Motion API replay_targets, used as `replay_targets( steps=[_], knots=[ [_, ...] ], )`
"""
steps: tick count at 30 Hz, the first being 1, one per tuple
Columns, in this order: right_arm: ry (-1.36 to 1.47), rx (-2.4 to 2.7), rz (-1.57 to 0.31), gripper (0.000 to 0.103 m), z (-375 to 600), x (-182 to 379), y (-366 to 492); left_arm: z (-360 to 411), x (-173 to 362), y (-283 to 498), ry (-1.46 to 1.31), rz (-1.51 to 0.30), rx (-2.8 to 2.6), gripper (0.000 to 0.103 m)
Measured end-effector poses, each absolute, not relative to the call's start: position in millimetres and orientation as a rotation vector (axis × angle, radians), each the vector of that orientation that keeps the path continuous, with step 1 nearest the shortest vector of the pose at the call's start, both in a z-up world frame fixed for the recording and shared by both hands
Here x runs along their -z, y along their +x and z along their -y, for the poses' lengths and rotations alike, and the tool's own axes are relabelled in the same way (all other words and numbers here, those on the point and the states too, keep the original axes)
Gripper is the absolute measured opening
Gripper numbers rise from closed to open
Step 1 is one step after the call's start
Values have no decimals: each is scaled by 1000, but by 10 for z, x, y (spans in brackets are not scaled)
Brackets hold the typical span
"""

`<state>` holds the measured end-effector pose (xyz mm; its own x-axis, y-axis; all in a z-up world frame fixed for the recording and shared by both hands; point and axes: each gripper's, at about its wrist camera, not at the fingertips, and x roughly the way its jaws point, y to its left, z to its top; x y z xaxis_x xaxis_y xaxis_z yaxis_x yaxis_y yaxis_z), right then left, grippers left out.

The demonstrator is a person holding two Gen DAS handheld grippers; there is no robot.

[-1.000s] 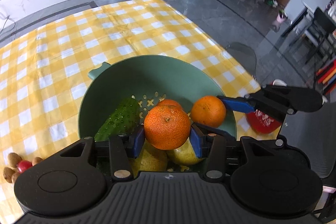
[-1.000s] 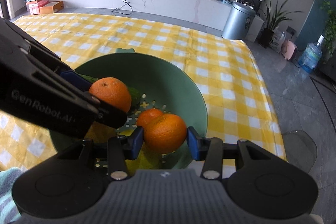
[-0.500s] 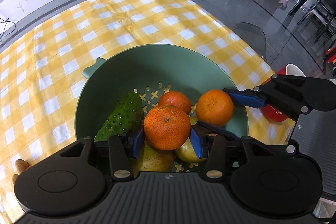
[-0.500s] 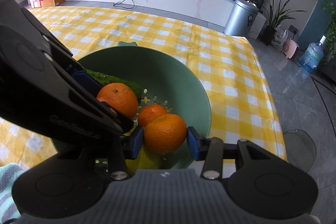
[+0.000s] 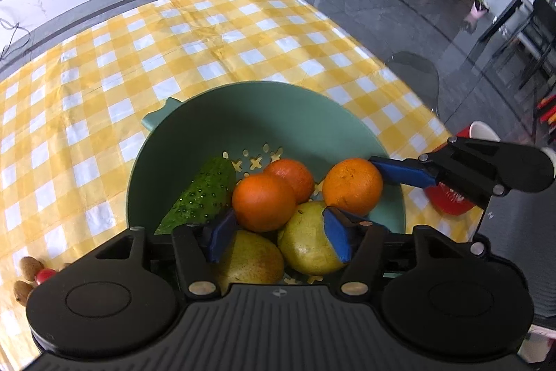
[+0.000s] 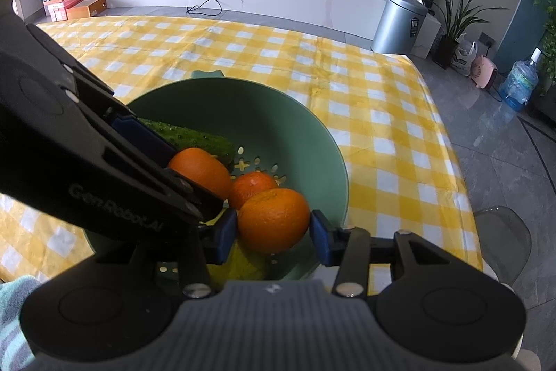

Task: Organize fruits
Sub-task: 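Open both grippers to release the mandarins into the colander, then withdraw both grippers from the colander toward the remaining fruit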

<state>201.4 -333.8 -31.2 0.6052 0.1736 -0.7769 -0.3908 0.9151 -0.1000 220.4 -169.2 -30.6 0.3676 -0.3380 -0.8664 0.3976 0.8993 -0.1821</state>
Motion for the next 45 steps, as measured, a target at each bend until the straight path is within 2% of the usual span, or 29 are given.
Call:
replay_targets(
  steps=[7,12,20,31,45],
  knots=[
    [-275,-322,-831,54,3344,279,1982,1662,194,2127,28,-1051,461,69],
    [-289,-303,-796,66,3339,255,1945,1629,64,2011,25,-1004,436,70],
    [-261,-231,-676,66,3414,152,1791,1386,-175,1718,-43,-893,355,71],
    [-379,-133,-473,67,3165,-33,1326,966,-381,1242,-23,-753,243,72],
    [-24,-268,-542,67,2625,-85,953,371,-319,902,-5,-683,139,72]
  ],
)
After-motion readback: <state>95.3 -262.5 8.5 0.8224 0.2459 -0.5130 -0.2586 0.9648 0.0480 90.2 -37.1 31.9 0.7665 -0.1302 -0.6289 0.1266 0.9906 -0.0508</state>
